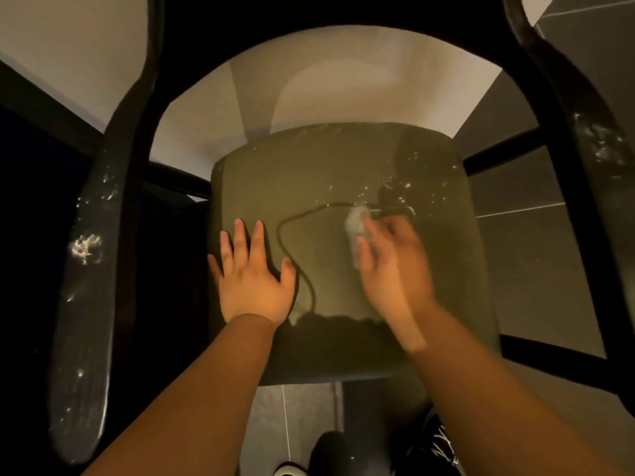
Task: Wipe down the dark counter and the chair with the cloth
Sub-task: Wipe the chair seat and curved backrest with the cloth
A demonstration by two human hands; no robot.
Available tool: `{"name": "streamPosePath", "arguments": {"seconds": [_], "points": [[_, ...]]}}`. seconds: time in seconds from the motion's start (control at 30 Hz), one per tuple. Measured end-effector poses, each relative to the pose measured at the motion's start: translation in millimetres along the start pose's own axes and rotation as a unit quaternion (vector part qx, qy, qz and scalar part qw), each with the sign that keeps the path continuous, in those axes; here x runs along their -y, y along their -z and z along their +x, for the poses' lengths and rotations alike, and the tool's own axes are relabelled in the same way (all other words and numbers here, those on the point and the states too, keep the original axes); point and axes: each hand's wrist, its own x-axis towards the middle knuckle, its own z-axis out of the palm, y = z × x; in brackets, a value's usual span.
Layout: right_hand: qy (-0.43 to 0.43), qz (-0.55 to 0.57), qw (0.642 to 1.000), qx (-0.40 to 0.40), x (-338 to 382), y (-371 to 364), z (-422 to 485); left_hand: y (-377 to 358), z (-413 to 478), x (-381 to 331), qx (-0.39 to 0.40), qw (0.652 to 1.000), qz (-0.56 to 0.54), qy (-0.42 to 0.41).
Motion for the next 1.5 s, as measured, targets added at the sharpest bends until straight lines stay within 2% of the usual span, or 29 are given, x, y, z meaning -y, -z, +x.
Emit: {"name": "streamPosePath", "arguments": {"seconds": [0.07, 0.13, 0.2, 0.27, 0.37, 0.43, 0.5, 0.53, 0.63, 0.67, 0.7, 0.77, 0.9, 0.93, 1.0, 1.03, 1.13, 1.2, 1.27, 1.37, 1.5], "points": [[0.107, -0.009, 0.993, 0.045, 30, -34, 11, 4, 10, 2, -0.044, 0.998, -0.038, -0.006], [0.167, -0.029, 0.980, 0.102, 47, -66, 16, 10, 30, 7, -0.111, 0.992, -0.065, -0.003], [0.196, -0.046, 0.972, 0.124, 44, -79, 18, 11, 49, 7, -0.120, 0.990, -0.063, 0.027], [0.213, -0.079, 0.969, 0.101, 33, -72, 20, 4, 52, 4, -0.110, 0.992, -0.050, 0.030], [0.179, -0.095, 0.979, 0.021, 16, -57, 35, -5, 54, 7, -0.097, 0.995, -0.034, 0.012], [0.070, -0.085, 0.994, -0.004, 9, -52, 57, -6, 57, 10, -0.087, 0.996, -0.033, 0.016], [0.009, -0.040, 0.999, -0.024, 21, -50, 74, -5, 59, 11, -0.082, 0.996, -0.039, 0.020], [0.048, -0.040, 0.998, -0.018, 32, -54, 77, -5, 57, 11, -0.079, 0.996, -0.042, 0.018], [0.232, -0.090, 0.964, 0.094, 53, -73, 66, -4, 56, 12, -0.066, 0.996, -0.062, 0.016], [0.251, -0.090, 0.956, 0.120, 54, -76, 68, -2, 56, 12, -0.061, 0.996, -0.068, 0.021], [0.226, -0.097, 0.960, 0.130, 53, -73, 76, -1, 56, 11, -0.058, 0.995, -0.070, 0.028], [0.127, -0.089, 0.984, 0.087, 41, -62, 96, -1, 57, 10, -0.052, 0.996, -0.067, 0.037], [-0.010, -0.056, 0.998, 0.013, 28, -50, 124, 0, 57, 8, -0.053, 0.996, -0.059, 0.044], [0.001, -0.035, 0.999, 0.004, 34, -54, 123, 0, 57, 8, -0.050, 0.996, -0.054, 0.044], [0.082, -0.020, 0.995, 0.060, 57, -71, 111, 0, 58, 8, -0.048, 0.997, -0.050, 0.044], [0.125, -0.028, 0.986, 0.104, 65, -79, 103, 0, 58, 8, -0.051, 0.996, -0.051, 0.046], [0.247, -0.077, 0.958, 0.122, 64, -89, 94, 1, 57, 8, -0.053, 0.996, -0.059, 0.043], [0.243, -0.114, 0.958, 0.097, 47, -80, 111, 2, 58, 7, -0.055, 0.996, -0.056, 0.045], [0.148, -0.107, 0.979, 0.087, 35, -66, 130, 2, 58, 7, -0.049, 0.996, -0.053, 0.050], [-0.007, 0.004, 0.999, 0.042, 32, -57, 149, 1, 58, 7, -0.038, 0.997, -0.037, 0.057], [0.148, -0.018, 0.979, 0.136, 82, -85, 130, -2, 58, 9, -0.038, 0.997, -0.035, 0.049]]}}
